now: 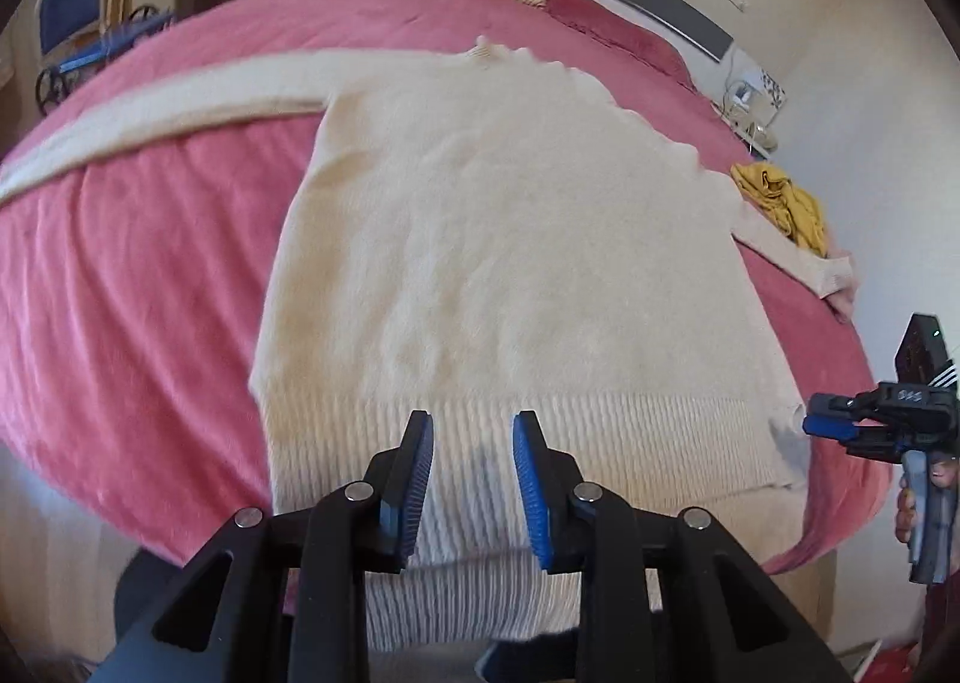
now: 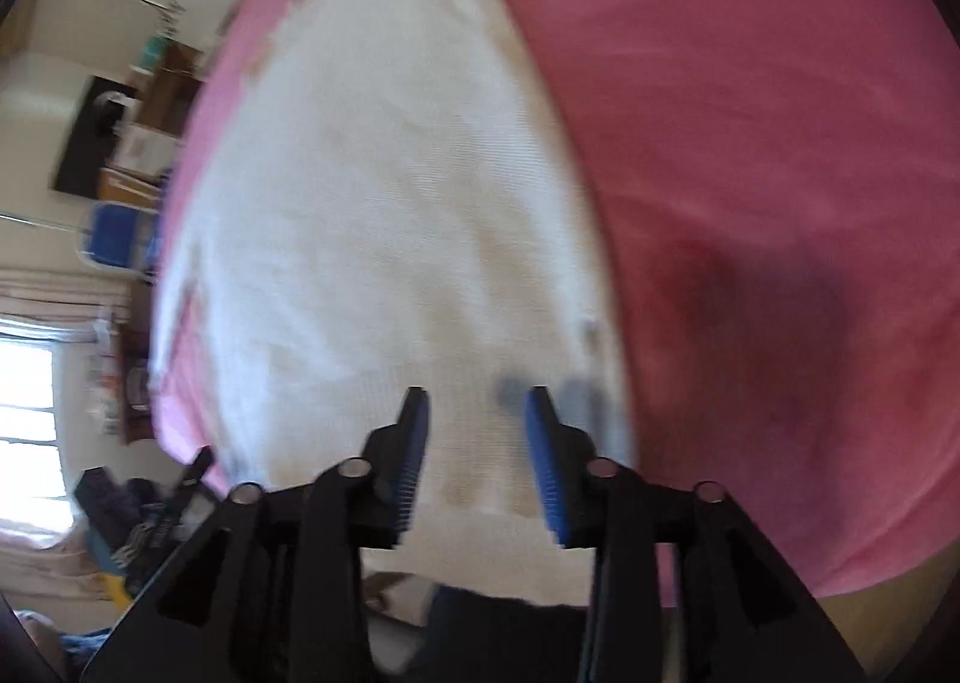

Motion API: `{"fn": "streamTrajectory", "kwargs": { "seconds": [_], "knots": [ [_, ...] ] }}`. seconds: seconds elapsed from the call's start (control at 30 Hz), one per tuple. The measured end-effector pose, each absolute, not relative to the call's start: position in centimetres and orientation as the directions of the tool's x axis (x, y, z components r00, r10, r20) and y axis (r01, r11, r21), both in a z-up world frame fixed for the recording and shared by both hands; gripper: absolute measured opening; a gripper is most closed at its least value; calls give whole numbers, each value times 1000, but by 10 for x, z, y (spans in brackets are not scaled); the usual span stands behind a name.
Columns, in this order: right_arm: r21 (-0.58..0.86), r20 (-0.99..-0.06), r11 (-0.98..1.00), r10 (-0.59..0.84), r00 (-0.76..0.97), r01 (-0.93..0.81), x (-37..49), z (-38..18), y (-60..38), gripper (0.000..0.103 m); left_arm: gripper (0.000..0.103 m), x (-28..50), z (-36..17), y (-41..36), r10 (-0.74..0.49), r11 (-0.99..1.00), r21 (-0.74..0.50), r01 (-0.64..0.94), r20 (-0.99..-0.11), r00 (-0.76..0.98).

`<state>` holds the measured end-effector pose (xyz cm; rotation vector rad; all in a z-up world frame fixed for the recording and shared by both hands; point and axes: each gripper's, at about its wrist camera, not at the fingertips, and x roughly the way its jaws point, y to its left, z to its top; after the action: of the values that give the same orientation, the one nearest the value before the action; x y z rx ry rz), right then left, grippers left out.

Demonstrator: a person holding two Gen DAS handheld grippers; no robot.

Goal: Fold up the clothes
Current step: 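Pull the hem with both grippers to lay the sweater flat, then release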

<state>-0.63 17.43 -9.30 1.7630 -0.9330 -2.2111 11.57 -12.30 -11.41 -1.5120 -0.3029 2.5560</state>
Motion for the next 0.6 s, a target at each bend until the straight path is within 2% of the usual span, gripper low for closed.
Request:
{"fn": "streamTrajectory", "kwargs": {
  "seconds": [0.1,0.17,0.2,0.23,0.3,0.37,0.4,0.47,0.5,0.53,0.6],
  "knots": [
    [523,-848,-823,-476,-233,-224,-11,-113,155,48,28,111,-136,-111,167,-986,-163,-45,-897,-409],
    [447,-894,-860,-418,-164,-247,19,-148,175,48,28,112,-143,-108,172,-985,-160,-64,-904,-390],
    [462,-885,-854,-430,-176,-237,22,-152,182,46,28,113,-147,-107,175,-985,-159,-73,-908,-381],
    [479,-874,-851,-439,-208,-217,26,-146,186,46,28,113,-150,-106,177,-984,-157,-83,-912,-371],
    [415,-884,-895,-355,-304,-162,33,-115,195,46,28,116,-146,-109,185,-983,-168,-78,-907,-378],
    [285,-862,-952,-203,-465,-112,39,-60,213,47,28,118,-135,-115,196,-981,-186,-63,-897,-395],
    [222,-820,-970,-129,-557,-103,43,-31,224,49,28,117,-131,-117,202,-979,-195,-58,-894,-400],
    [145,-690,-972,33,-723,-184,52,14,271,77,28,114,-122,-120,195,-980,-194,-46,-891,-411],
    [138,-616,-960,109,-780,-243,58,30,299,103,28,110,-119,-120,197,-979,-198,-40,-889,-414],
    [157,-556,-942,163,-815,-296,58,41,328,103,28,105,-117,-116,204,-977,-208,-34,-889,-410],
    [319,-568,-873,137,-812,-370,37,30,390,103,28,102,-113,-109,202,-978,-208,-28,-893,-402]
  ]
}}
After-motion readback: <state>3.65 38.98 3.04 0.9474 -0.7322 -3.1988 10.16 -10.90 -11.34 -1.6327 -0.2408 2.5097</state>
